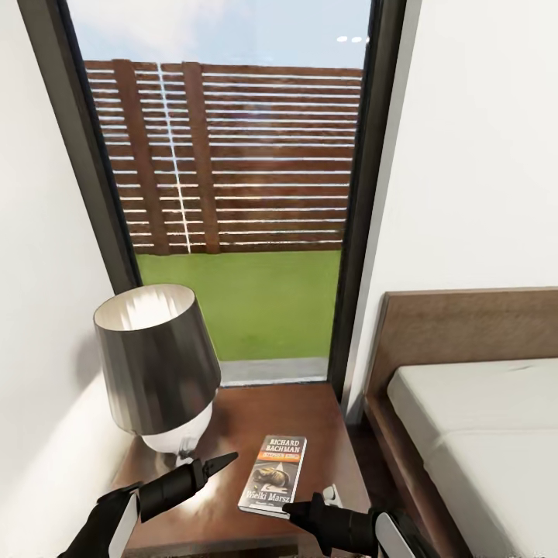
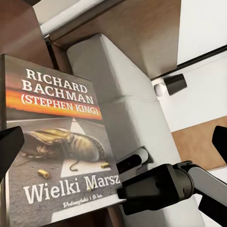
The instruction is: In the bedroom, move the book from the bed onto either nightstand, and place the two sandals side by side next to the bed.
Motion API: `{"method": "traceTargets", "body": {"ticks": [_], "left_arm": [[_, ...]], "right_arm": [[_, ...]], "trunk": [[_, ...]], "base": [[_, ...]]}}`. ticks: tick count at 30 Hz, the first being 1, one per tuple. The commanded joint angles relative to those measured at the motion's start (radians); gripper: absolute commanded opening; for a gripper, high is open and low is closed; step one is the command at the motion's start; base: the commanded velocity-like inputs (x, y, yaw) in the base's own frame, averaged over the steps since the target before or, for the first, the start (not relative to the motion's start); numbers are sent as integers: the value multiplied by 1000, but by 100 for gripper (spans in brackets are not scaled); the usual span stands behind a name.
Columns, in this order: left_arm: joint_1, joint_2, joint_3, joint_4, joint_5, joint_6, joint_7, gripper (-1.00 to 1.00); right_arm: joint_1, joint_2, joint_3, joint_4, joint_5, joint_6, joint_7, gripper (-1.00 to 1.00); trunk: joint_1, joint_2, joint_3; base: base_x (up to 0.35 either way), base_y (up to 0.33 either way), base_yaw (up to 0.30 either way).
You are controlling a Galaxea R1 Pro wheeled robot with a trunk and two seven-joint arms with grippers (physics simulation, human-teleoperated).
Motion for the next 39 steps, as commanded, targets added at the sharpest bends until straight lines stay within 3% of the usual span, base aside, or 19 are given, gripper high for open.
{"method": "traceTargets", "body": {"ticks": [1, 5, 16, 39], "left_arm": [[-1, 0, 1, 0, 3, 9, -2, 100], [-1, 0, 0, 0, 3, 9, -2, 100], [-1, 1, 2, 0, 4, 9, -3, 100], [-1, 1, 2, -1, 6, 9, -5, 100]], "right_arm": [[-1, 0, 0, 0, -3, 5, 2, -100], [-1, 0, 0, 0, -3, 4, 1, -100], [-1, 0, 0, 0, -4, 5, 2, -100], [-1, 0, 0, 0, -4, 5, 2, -100]], "trunk": [[4, -8, -4], [19, -36, -17], [19, -36, -17], [19, -36, -17]], "base": [[0, 0, 0], [0, 0, 0], [2, 0, 0], [143, 0, 0]]}}
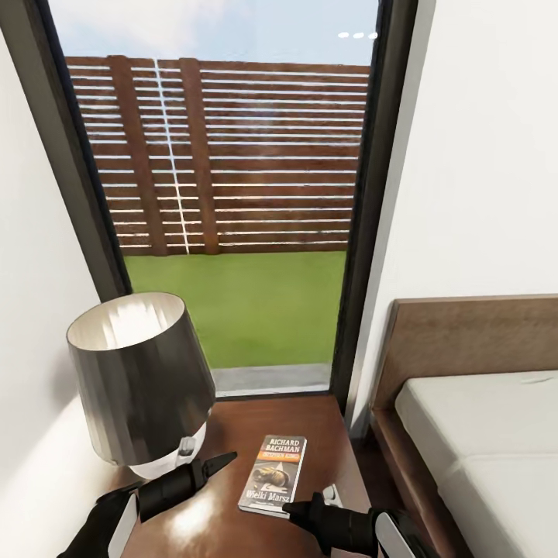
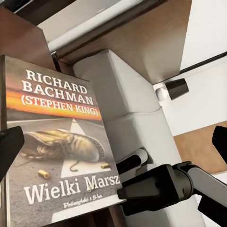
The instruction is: In the bedroom, move the book from the bed onto either nightstand, and place the two sandals side by side next to the bed.
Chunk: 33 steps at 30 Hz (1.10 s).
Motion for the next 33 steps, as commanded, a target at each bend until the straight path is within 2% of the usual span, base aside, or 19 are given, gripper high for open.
{"method": "traceTargets", "body": {"ticks": [1, 7, 33], "left_arm": [[-1, 0, 1, 0, 3, 10, -2, 100], [-1, 0, 1, 1, 4, 11, -4, 100], [-1, 0, 1, 1, 4, 12, -4, 100]], "right_arm": [[0, 0, 0, 0, -1, 4, 1, -100], [0, 0, 0, 0, -1, 4, 1, -100], [-1, 0, 0, 0, -1, 4, 1, -100]], "trunk": [[0, 0, -1], [0, 0, -1], [100, -182, -82]], "base": [[17, 0, 0], [3, 0, 0], [0, 0, 0]]}}
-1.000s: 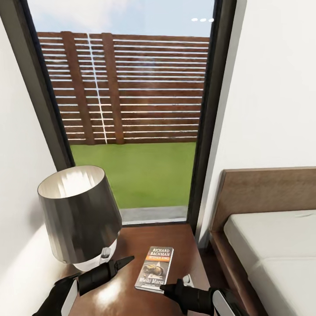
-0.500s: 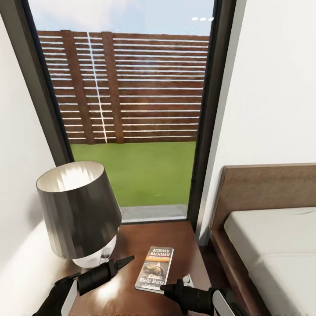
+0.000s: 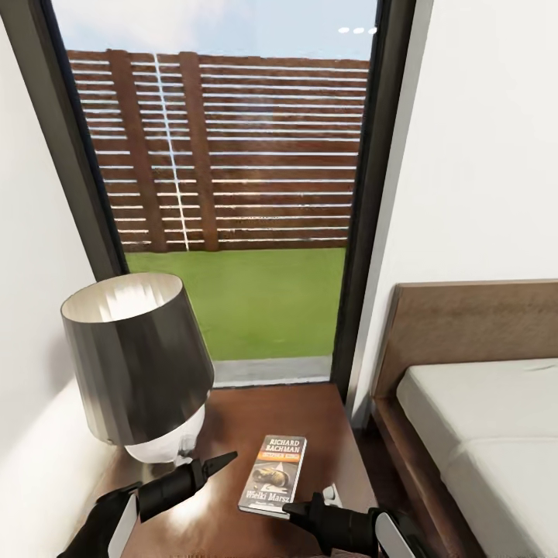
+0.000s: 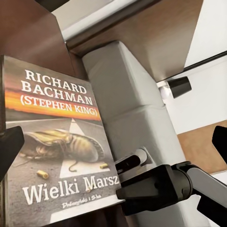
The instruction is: In the bedroom, move the book from the bed onto either nightstand, and place the two sandals side by side next to the bed.
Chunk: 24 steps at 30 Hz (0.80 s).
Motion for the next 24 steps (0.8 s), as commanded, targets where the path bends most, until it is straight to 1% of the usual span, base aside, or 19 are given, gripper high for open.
{"method": "traceTargets", "body": {"ticks": [1, 5, 19, 24], "left_arm": [[-1, 0, 1, 0, 3, 10, -2, 100], [-1, 0, 1, 0, 3, 10, -3, 100], [-1, 0, 1, 0, 4, 10, -3, 100], [-1, 0, 1, 0, 4, 10, -3, 100]], "right_arm": [[0, 0, 0, 0, -4, 5, 1, -100], [0, 0, 0, 0, -4, 5, 1, -100], [0, 0, 0, 0, -4, 5, 1, -100], [0, 0, 0, 0, -3, 5, 1, -100]], "trunk": [[4, -8, -4], [19, -36, -17], [19, -36, -17], [38, -71, -32]], "base": [[0, 0, 0], [0, 0, 0], [0, 0, 0], [0, 0, 0]]}}
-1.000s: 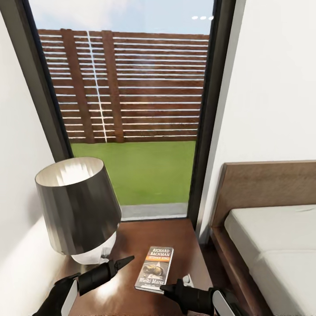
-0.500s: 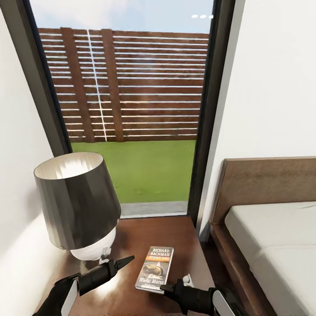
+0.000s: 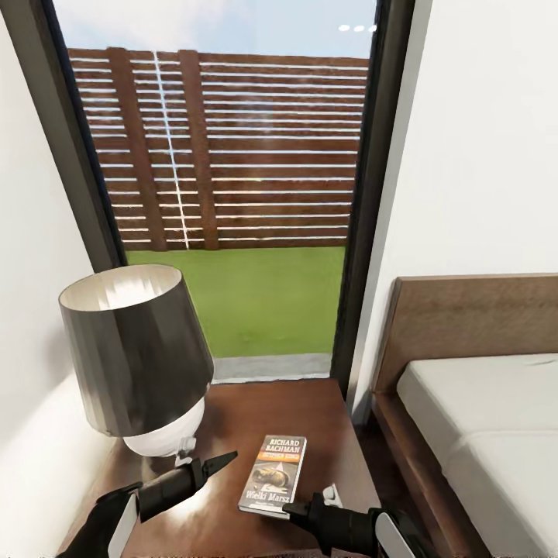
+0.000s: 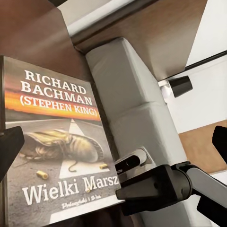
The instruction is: In the bedroom, move the book from the bed onto either nightstand, and place the two sandals side by side next to the bed.
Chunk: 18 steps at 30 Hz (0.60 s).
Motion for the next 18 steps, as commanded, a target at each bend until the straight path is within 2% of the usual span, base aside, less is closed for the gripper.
{"method": "traceTargets", "body": {"ticks": [1, 13, 18], "left_arm": [[-1, 0, 1, 0, 3, 10, -2, 100], [-1, 0, 1, 0, 2, 9, -2, 100], [-1, 0, 1, 0, 3, 9, -2, 100]], "right_arm": [[-1, 0, 0, 0, -4, 5, 1, -100], [-1, 0, 0, 0, -4, 5, 1, -100], [-1, 0, 0, 0, -4, 5, 1, -100]], "trunk": [[4, -8, -4], [8, -15, -7], [19, -36, -17]], "base": [[0, 0, 0], [0, 0, 0], [0, 0, 0]]}}
